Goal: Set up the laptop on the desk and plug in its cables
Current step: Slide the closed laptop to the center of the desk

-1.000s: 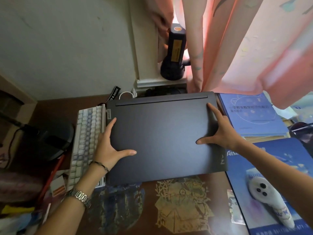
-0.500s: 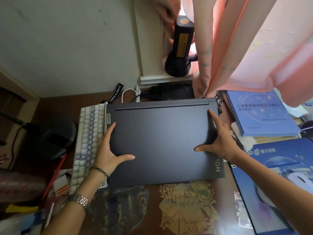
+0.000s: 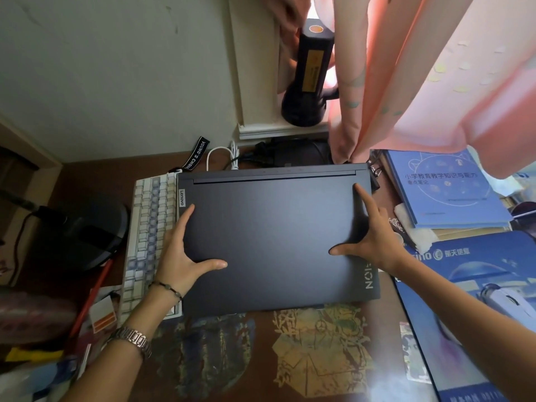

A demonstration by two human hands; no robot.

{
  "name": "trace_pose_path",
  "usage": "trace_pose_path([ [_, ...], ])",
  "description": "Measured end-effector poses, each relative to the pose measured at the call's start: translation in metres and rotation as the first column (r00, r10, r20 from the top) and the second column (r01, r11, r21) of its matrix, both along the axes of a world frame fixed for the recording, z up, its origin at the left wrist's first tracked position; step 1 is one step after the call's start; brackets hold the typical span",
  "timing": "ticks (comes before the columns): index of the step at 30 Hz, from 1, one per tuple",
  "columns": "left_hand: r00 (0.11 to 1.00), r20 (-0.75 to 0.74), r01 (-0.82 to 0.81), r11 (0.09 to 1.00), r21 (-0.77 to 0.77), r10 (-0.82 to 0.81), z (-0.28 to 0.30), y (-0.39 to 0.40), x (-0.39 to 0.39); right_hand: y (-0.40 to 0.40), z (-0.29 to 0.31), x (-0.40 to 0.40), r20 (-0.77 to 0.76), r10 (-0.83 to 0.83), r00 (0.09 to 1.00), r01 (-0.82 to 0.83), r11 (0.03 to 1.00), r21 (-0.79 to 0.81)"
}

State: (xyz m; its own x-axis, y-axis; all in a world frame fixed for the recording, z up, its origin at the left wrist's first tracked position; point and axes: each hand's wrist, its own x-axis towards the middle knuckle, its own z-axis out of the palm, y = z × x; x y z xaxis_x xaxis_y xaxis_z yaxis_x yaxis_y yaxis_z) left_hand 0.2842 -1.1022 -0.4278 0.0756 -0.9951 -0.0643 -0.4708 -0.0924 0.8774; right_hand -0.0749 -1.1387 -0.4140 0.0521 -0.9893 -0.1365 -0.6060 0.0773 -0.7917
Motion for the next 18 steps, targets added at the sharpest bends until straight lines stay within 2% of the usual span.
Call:
trace_pose_path([
  [6,0.999,0.043,0.007,1.000,-0.001,-0.007,0.0013,-0.0002,0.0009,0.0009,-0.0007,0.0018,-0.003,0.008,1.000,-0.008,1.000,-0.004],
  [18,0.992,0.124,-0.006,0.995,0.100,-0.007,0.0075,0.0035,-0.0022,0.0039,-0.0014,0.0006,-0.032,0.023,0.999,-0.021,0.999,0.046],
])
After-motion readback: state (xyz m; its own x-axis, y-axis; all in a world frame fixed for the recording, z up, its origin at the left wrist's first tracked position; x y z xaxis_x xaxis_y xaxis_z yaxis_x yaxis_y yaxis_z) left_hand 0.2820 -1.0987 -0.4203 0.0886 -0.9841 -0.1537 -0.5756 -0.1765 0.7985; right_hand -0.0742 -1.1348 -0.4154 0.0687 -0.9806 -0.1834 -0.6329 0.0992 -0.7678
